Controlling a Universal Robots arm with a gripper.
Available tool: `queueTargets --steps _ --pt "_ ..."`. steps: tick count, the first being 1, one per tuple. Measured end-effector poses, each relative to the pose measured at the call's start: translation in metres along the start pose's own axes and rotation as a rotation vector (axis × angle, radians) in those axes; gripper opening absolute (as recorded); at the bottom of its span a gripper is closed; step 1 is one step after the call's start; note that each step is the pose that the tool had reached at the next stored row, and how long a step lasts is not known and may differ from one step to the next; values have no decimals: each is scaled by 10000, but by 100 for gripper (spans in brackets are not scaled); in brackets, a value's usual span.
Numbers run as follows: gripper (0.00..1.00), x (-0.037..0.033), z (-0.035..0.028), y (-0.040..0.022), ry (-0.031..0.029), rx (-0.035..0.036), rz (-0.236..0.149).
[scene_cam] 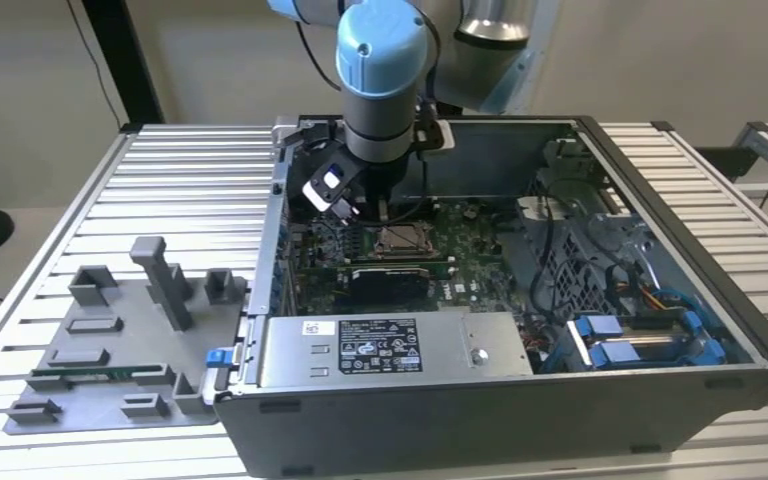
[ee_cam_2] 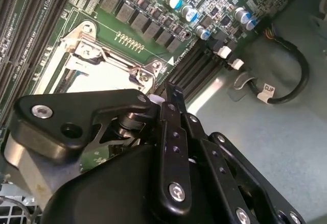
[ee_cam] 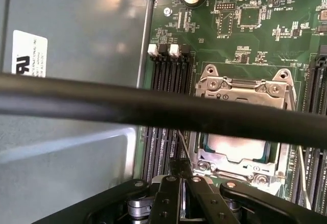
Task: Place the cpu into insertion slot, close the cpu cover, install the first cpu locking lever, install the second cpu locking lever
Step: 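Install the first cpu locking lever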
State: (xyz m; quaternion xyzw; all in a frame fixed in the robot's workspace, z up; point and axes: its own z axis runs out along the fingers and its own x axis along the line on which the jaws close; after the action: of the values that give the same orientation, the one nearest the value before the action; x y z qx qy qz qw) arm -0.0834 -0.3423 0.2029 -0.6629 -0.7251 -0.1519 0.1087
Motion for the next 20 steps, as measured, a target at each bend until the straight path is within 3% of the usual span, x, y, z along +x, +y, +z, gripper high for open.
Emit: queueTargets --steps 8,20 --pt "0 -19 40 32 -3 2 0" --pt "0 -43 79 150 -2 3 1"
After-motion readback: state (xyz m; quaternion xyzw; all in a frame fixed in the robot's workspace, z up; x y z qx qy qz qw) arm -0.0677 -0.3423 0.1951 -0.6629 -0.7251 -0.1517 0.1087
